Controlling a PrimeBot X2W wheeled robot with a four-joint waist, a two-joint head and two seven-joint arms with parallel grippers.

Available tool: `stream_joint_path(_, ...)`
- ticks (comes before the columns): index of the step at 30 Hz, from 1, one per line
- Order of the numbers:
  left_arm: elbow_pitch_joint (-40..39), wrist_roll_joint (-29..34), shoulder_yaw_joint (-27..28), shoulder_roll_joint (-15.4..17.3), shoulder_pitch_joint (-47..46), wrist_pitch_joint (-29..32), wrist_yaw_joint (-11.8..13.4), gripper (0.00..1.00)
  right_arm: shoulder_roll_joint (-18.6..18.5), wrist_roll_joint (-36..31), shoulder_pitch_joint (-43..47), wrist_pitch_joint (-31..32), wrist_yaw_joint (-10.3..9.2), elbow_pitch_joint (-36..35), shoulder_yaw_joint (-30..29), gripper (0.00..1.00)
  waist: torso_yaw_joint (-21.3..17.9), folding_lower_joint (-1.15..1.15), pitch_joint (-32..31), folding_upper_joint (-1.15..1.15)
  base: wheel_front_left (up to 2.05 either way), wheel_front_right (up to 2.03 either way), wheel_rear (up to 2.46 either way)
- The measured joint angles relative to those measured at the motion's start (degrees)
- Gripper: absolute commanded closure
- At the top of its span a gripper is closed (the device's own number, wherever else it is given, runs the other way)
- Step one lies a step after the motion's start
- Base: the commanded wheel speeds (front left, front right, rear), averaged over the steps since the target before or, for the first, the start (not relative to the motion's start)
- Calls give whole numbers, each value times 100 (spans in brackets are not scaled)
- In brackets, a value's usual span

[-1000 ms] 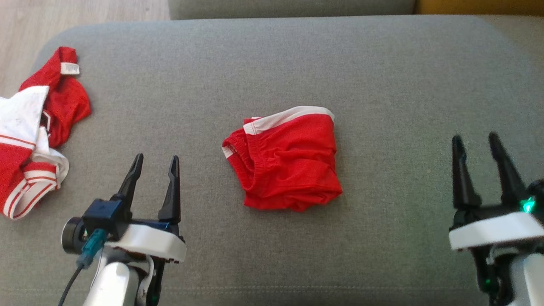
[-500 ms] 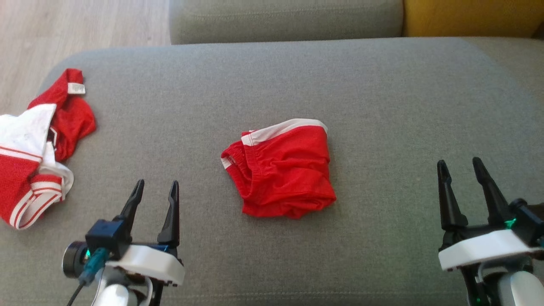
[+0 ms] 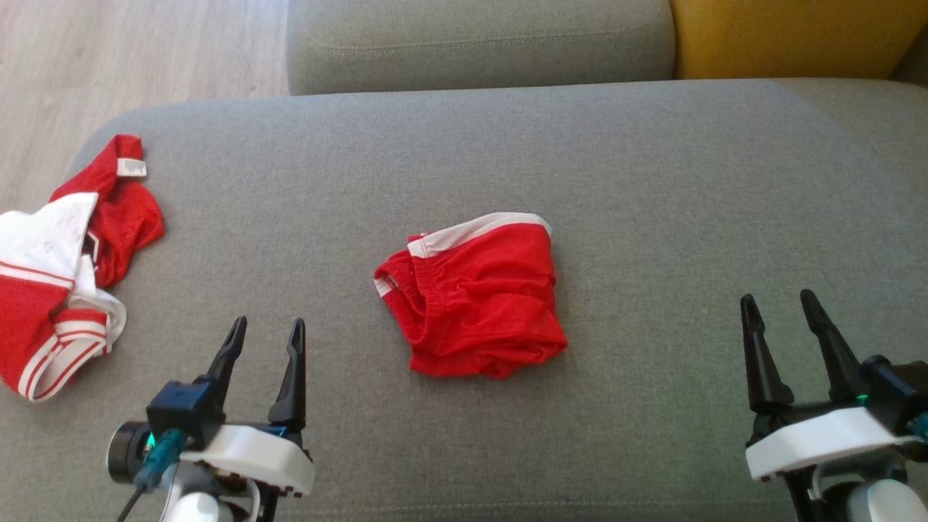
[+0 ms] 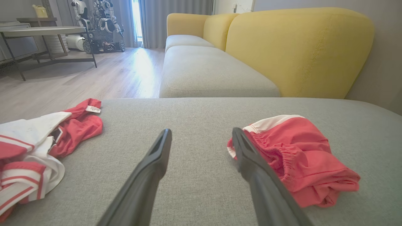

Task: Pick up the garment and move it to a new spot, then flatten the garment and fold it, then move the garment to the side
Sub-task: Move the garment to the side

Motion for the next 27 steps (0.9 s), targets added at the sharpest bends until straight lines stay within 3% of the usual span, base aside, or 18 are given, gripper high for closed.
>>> stream_joint_path(27, -7, -114, -32, 70, 78, 32, 148, 0, 18, -42, 0, 75, 0, -64, -30, 0, -9, 0, 17, 0, 0, 0, 0)
